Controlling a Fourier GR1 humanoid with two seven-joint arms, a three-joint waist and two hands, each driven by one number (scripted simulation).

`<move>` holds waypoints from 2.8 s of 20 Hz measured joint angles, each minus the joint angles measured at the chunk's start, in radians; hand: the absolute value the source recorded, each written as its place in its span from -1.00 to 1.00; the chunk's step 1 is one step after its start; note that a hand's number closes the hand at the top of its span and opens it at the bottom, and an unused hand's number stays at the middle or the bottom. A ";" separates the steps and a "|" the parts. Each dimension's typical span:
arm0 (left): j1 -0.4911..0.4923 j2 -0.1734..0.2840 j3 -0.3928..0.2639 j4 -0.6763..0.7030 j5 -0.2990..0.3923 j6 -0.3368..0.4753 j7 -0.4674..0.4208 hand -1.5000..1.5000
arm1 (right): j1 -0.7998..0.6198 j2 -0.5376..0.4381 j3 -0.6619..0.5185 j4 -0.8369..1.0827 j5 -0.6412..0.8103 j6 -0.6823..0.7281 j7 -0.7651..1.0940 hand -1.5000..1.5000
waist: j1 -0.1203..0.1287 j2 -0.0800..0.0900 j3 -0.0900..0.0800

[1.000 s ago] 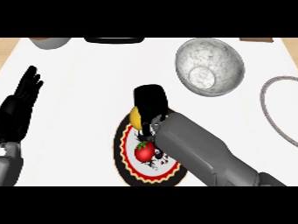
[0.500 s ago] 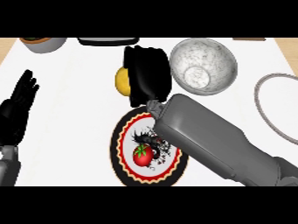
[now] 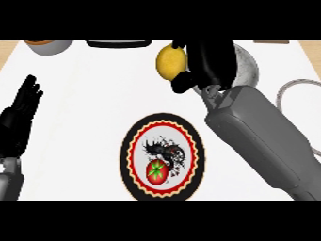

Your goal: Pick the lemon from the plate and place it in the bowl

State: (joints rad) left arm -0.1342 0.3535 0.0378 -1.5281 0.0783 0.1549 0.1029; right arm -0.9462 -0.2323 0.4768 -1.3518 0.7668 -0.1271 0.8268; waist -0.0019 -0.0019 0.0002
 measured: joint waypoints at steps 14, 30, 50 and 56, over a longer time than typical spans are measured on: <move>-0.014 -0.027 -0.001 -0.018 -0.029 -0.019 0.011 0.00 | -0.054 -0.017 -0.296 0.537 -0.094 -0.181 -0.521 1.00 | 0.028 0.010 0.000; -0.044 -0.041 0.004 0.006 -0.033 -0.047 0.004 0.00 | -0.146 -0.103 -0.462 1.045 -0.158 -0.049 -0.789 -1.00 | 0.055 0.024 0.002; -0.022 -0.050 0.025 -0.015 -0.041 -0.045 0.015 0.00 | 0.033 -0.367 -0.945 1.054 -0.656 0.294 -1.172 -1.00 | 0.023 0.013 0.002; -0.025 -0.053 0.031 -0.012 -0.054 -0.045 0.020 0.00 | 0.110 -0.465 -0.987 1.092 -0.711 0.496 -1.232 -1.00 | 0.021 0.012 0.002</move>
State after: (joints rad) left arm -0.1590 0.3003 0.0685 -1.5397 0.0240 0.1094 0.1230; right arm -0.8359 -0.6975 -0.5100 -0.2596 0.0560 0.3686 -0.4049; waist 0.0195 0.0096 0.0021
